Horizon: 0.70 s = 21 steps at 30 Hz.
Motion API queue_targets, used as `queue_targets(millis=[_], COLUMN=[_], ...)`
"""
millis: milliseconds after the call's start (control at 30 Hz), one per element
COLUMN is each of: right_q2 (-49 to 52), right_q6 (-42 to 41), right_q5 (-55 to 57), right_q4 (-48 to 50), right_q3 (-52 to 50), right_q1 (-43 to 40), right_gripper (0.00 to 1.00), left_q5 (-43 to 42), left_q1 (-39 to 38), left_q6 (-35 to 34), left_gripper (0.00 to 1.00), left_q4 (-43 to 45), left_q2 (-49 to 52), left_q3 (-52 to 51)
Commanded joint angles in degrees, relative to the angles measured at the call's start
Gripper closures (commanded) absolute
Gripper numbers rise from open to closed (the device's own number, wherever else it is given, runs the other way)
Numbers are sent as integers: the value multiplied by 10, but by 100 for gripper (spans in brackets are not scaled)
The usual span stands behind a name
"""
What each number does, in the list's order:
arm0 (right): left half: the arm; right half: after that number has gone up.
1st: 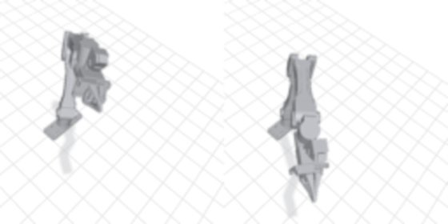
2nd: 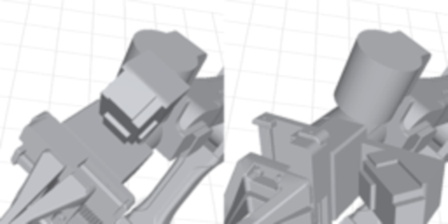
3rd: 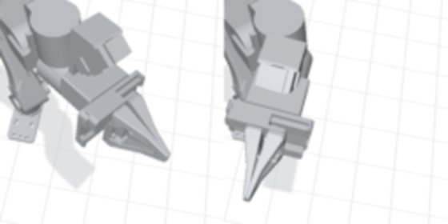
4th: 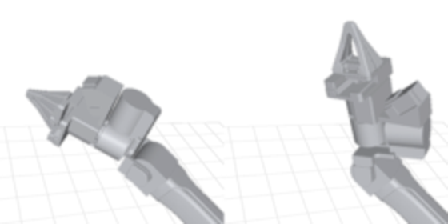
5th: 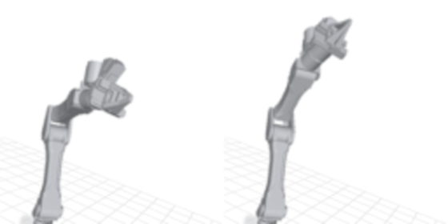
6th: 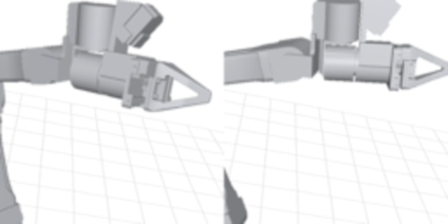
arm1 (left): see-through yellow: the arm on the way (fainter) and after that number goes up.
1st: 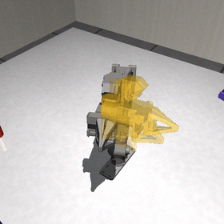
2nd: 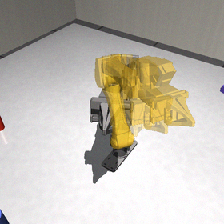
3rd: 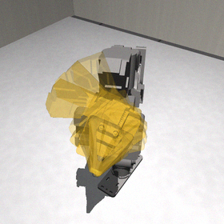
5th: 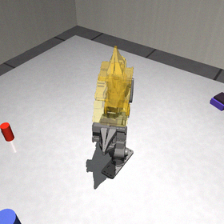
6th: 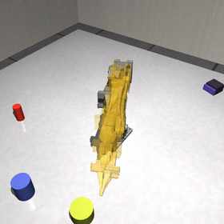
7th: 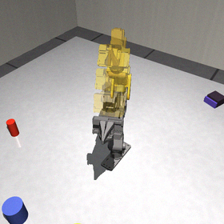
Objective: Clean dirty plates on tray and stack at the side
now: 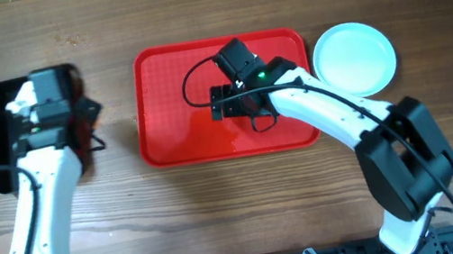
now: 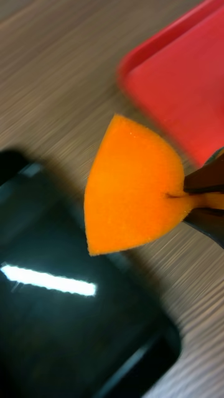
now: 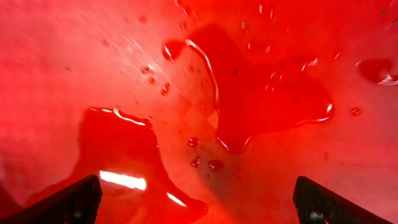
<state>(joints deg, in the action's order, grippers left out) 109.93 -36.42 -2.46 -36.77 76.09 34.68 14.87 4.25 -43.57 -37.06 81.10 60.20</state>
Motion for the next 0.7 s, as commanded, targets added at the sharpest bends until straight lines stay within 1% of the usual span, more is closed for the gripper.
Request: queue_targets(millis=[0,100,167,200,233,267,400,467,500,667], right_q2=[28,37,41,41,42,42,42,42,42,42], right_q6=[-11,-11,-10,-11,-11,-10,-11,-10,-10,42], right_q5=[-25,-31,-41,-45,-48,-49,-49,-52,-56,-95], right_q4=[-1,-2,-2,-2,-2,-2,-1,-1,0,1], right_q3=[-1,-1,-1,-1,-1,-1,-1,-1,-1,-1], right_q1=[0,0,0,0,0,0,0,0,0,0], right_gripper=[0,0,0,0,0,0,0,0,0,0], left_q5=[47,47,47,47,47,47,41,34,31,-2], left_q1=[68,104,124,134,142,149,169,171,171,170], left_q6=[16,16,16,16,16,16,16,16,16,16], left_gripper=[96,96,93,90,80,74,73,65,64,65], left_q4=[20,31,39,43,48,51,49,48,48,40], left_q2=[19,38,52,60,68,76,94,97,97,76], left_q3=[-3,-3,-3,-3,-3,-3,-3,-3,-3,-3])
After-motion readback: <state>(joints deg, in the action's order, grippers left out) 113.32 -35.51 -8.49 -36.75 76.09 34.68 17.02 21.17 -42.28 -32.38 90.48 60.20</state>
